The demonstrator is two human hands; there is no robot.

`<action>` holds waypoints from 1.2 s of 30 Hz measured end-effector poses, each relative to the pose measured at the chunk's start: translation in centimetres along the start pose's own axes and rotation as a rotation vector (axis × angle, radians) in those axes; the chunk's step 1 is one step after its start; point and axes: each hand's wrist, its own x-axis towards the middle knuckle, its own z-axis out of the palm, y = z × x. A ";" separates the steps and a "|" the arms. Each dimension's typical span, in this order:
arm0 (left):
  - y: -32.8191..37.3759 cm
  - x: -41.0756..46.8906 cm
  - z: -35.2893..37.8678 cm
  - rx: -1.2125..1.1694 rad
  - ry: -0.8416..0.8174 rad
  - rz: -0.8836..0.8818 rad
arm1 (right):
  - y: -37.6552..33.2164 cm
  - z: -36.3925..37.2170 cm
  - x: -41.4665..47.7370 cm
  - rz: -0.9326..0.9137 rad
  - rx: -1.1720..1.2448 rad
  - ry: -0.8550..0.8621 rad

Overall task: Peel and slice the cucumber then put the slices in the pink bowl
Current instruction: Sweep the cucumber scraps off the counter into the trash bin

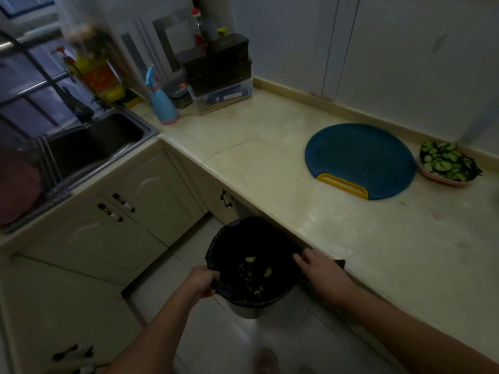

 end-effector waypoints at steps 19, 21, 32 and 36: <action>-3.2 0.8 -0.3 -0.039 -0.042 -0.055 | -3.8 -0.5 -2.0 0.138 0.004 -0.158; -3.6 1.2 -0.4 -0.049 -0.035 -0.077 | -3.6 -0.4 -2.3 0.147 0.003 -0.145; -5.0 1.8 -1.6 -0.183 0.034 -0.150 | -4.5 0.8 -3.3 0.245 0.040 -0.139; -5.3 1.7 -2.0 -0.202 0.032 -0.160 | -4.9 1.2 -3.0 0.325 0.074 -0.171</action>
